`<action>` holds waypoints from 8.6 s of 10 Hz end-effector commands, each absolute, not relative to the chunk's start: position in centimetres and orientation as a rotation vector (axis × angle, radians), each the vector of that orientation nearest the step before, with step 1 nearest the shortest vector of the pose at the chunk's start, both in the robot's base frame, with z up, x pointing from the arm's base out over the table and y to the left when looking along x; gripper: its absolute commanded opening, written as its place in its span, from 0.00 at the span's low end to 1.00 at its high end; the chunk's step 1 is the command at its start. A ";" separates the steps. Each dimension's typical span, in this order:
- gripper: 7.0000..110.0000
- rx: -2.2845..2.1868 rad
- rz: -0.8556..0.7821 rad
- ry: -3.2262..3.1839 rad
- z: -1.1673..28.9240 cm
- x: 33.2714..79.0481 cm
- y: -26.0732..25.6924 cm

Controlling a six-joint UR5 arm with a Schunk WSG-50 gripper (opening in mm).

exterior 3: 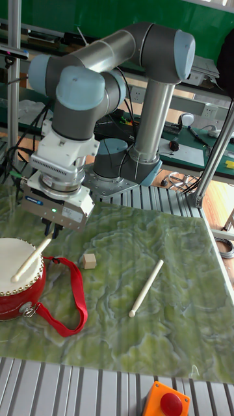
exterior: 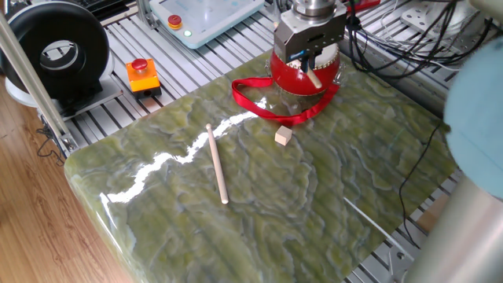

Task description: Play the drum

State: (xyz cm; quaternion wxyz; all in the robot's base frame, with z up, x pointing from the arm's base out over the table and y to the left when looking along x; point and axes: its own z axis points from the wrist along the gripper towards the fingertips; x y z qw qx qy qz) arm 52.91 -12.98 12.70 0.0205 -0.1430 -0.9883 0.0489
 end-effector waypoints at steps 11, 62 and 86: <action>0.00 -0.494 0.069 -3.105 14.3 53.8 -9.4; 0.00 -0.262 0.029 -3.064 11.6 55.8 -14.6; 0.00 -0.334 0.042 -3.140 11.6 57.8 -15.0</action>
